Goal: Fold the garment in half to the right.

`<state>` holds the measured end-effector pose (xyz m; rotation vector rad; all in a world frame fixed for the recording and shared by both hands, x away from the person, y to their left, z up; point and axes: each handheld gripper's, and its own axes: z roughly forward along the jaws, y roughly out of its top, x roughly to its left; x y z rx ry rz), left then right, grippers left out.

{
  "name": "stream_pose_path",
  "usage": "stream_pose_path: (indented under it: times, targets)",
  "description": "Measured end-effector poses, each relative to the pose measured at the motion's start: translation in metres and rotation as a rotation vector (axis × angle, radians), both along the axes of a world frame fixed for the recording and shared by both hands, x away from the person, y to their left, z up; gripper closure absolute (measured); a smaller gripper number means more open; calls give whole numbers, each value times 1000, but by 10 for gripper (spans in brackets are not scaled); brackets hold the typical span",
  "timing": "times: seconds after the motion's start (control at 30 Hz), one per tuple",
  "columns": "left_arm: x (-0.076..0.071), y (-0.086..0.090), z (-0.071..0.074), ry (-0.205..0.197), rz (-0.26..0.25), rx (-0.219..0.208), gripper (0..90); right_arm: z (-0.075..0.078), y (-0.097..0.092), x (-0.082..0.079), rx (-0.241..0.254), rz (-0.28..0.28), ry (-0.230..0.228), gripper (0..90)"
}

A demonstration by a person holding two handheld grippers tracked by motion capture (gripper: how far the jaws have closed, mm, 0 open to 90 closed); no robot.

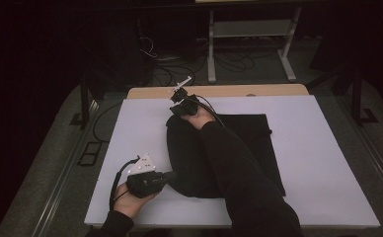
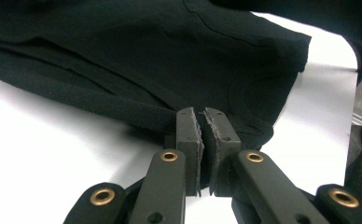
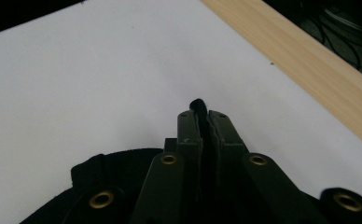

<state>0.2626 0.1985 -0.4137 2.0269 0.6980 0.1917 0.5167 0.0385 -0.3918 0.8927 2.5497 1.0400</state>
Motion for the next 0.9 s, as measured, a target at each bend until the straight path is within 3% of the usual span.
stream_pose_path:
  times: [0.27, 0.57, 0.6, 0.9]
  targets:
    - [0, -2, 7, -15, -6, 3, 834, 19, -14, -5, 20, -16, -13, 827]
    - [4, -8, 14, -19, -29, -5, 834, 29, -27, -7, 50, -44, -17, 827]
    - [4, -10, 14, -8, -33, -24, 834, 29, -28, -7, 50, -46, -16, 827]
    - [7, -21, 20, -19, -61, -19, 834, 35, -39, -10, 63, -53, -25, 827]
